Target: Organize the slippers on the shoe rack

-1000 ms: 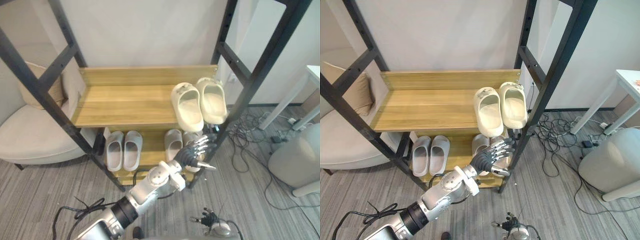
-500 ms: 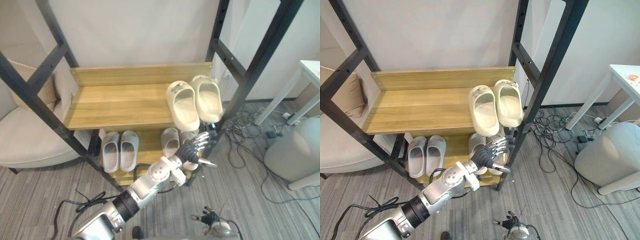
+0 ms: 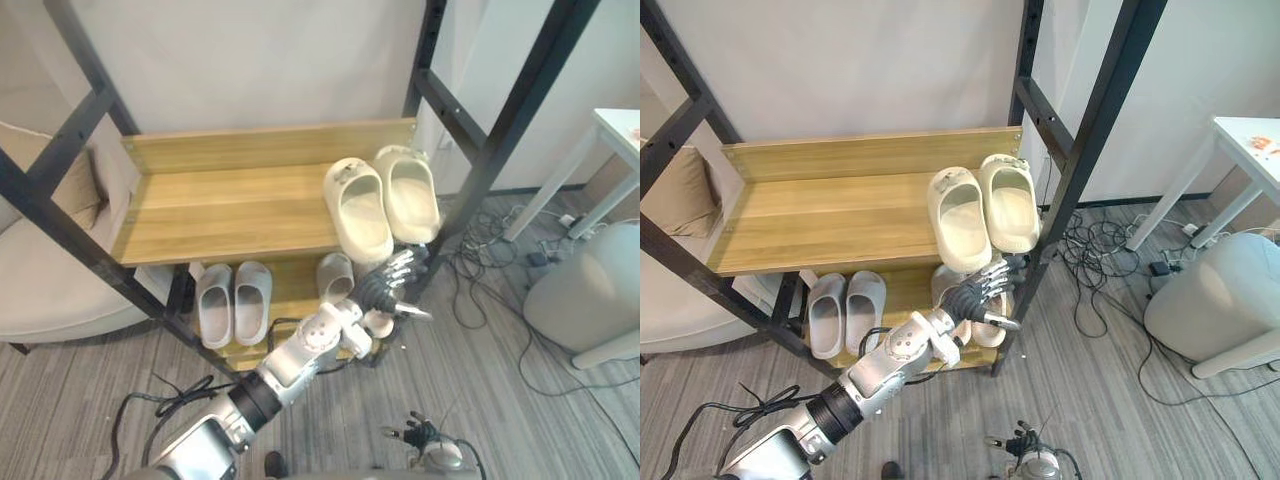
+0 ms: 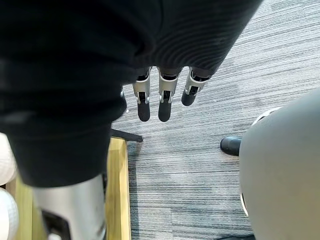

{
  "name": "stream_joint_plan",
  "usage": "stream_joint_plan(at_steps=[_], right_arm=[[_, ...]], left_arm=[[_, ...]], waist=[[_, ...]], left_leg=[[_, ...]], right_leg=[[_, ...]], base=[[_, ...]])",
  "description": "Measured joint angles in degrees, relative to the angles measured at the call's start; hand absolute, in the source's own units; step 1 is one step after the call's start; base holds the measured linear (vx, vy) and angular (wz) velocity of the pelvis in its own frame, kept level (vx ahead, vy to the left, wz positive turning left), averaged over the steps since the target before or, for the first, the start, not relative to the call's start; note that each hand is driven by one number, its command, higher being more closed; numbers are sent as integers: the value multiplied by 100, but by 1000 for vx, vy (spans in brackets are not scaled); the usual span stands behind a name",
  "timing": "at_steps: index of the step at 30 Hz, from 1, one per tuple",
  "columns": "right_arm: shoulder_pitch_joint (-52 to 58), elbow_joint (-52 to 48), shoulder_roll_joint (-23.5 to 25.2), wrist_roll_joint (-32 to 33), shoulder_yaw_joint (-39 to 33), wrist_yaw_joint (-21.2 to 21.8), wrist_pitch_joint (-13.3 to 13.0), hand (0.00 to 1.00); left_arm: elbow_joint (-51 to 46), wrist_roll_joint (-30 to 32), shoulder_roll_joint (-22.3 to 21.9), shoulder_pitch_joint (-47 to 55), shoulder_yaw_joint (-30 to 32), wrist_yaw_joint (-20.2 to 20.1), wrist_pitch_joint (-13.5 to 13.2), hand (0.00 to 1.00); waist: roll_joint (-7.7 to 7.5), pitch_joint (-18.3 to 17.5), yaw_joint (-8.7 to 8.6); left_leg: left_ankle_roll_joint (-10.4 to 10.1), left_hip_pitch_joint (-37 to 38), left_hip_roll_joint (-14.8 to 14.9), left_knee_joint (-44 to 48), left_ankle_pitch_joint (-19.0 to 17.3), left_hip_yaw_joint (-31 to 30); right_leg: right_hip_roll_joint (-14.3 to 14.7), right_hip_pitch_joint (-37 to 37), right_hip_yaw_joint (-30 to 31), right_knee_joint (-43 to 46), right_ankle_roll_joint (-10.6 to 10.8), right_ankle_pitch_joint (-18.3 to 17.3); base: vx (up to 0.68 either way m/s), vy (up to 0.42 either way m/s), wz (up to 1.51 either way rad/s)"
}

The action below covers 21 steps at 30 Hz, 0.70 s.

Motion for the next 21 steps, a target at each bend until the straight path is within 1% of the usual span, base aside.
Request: stream_joint_plan(at_steps=[2,8,10,14,17,21], right_arm=[[0,0,1,0,-4,1,-3,0],[4,-3,29,4,-129,5,-15,0],[3,-17,34,5,-184,7,-17,0],[5,-84,38,5,-191,7,-19,0],[4,-93,38,5,-192,8,-19,0],[5,-101,39,5,-215,8,-19,0]], left_arm=[[91,103,-3,-93,76,2,-9,0],[102,136,-2,-109,265,22,-9,0],[114,172,0,-158,362,121,-10,0],[291,224,2,-292,584,152,-18,0],[324,268,1,-293,627,225,-20,0],[353,318,-2,-310,629,227,-20,0]], waist=[[-1,1,-6],[-5,12,-26],[-1,48,-28],[-9,113,-49],[-8,118,-62],[-3,125,-69]], left_leg=[[-2,1,0,0,-3,6],[-6,1,2,0,-15,55],[-6,2,2,0,-15,62],[-6,4,1,0,-15,72],[-6,4,0,0,-15,82],[-6,4,0,0,-15,92]], right_leg=[[-1,-1,5,0,0,0],[0,-10,23,-6,0,0],[0,-11,27,-6,0,0],[-2,-12,31,-5,2,1],[-4,-14,32,-6,2,1],[-4,-18,36,-5,2,1]], base=[[0,0,0],[0,0,0],[0,0,0],[0,0,0],[0,0,0],[0,0,0]])
